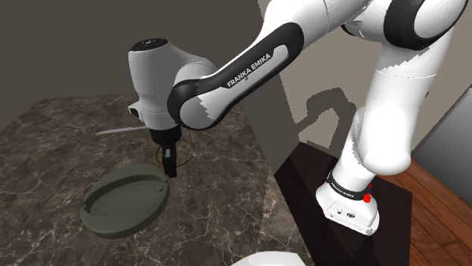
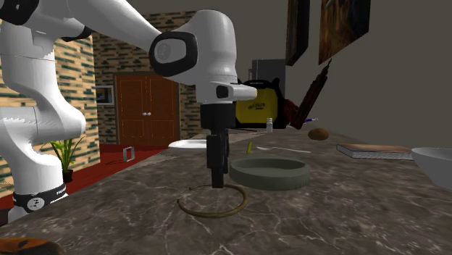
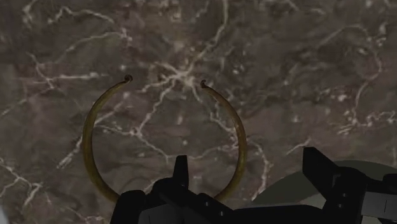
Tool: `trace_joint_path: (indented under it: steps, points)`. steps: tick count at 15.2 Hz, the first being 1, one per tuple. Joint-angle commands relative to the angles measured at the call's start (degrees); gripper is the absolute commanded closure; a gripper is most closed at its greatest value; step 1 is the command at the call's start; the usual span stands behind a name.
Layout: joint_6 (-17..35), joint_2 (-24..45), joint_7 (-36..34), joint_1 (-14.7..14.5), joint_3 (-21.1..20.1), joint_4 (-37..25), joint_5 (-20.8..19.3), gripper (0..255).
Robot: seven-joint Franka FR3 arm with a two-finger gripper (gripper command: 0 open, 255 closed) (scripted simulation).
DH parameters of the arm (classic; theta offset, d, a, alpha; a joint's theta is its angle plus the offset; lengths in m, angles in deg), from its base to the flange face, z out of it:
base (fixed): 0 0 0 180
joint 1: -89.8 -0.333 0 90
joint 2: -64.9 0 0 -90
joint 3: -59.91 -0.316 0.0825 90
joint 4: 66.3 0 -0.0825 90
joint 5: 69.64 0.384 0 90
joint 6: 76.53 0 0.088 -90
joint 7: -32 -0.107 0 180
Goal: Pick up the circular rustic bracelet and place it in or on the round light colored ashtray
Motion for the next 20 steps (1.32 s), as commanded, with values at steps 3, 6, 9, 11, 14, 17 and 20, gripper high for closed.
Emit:
trace_joint_path:
  steps: [3,6,9,11,14,17,20]
  points:
    - [0.7,0.2,-0.1,0.0,0.0,0.5,-0.1,0]
    - [0.7,0.2,-0.1,0.0,0.0,0.5,-0.1,0]
    - [0.7,0.2,-0.1,0.0,0.0,0.5,-0.1,255]
    - [0.7,0.2,-0.1,0.0,0.0,0.5,-0.1,255]
    - [0.6,-0.1,-0.1,0.0,0.0,0.7,0.0,255]
    - [0.6,0.0,0.0,0.1,0.0,0.6,0.0,255]
    - [-0.7,-0.6,0.2,0.1,-0.1,-0.2,0.3,255]
